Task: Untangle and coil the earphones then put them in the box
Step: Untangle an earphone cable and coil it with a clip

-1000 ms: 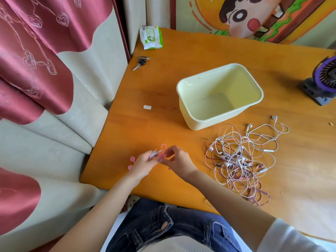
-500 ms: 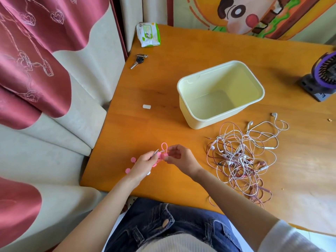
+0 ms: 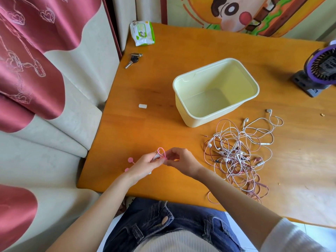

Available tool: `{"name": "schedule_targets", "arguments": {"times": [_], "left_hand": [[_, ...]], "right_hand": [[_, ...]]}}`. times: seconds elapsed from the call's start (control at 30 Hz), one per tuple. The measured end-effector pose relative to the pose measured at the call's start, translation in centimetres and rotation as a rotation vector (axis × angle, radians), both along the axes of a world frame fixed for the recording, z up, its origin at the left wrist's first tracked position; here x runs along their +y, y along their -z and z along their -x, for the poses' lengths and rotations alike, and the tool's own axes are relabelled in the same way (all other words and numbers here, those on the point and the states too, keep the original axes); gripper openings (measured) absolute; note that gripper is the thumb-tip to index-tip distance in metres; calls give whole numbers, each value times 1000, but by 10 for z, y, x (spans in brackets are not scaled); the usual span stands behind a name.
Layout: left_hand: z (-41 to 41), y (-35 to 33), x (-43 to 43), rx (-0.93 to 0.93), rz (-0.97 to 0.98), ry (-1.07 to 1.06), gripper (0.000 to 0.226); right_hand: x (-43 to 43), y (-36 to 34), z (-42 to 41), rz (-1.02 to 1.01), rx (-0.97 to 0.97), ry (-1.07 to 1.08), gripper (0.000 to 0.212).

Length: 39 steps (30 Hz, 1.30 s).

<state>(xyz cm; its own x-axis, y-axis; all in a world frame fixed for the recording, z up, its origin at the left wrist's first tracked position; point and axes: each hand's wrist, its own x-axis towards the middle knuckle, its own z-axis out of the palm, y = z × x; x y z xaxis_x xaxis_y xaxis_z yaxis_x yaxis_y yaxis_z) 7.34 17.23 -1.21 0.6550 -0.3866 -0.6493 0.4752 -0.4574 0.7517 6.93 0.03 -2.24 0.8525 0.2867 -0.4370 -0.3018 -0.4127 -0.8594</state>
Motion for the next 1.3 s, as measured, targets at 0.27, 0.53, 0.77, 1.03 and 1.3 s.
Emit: {"name": "schedule_targets", "arguments": {"times": [0.27,0.53,0.77,1.03,1.3], "left_hand": [[1,6,1,-175,-173,27,27],[-1,6,-4,-227,-255,13,47],[-6,-26,-4,-355,-112,-426,32],[3,-60,-26,-374,164,-664,37],[4,-70,-47,-205,540,-827,29]], "right_hand": [[-23,-1,2,-88,146,280,9],[-33,-3,5,28,69,344,18],[-33,-9,9,11,37,364,20],[-28,-19,18,-32,-81,286,15],[13,-48,13,-320,190,220,19]]}}
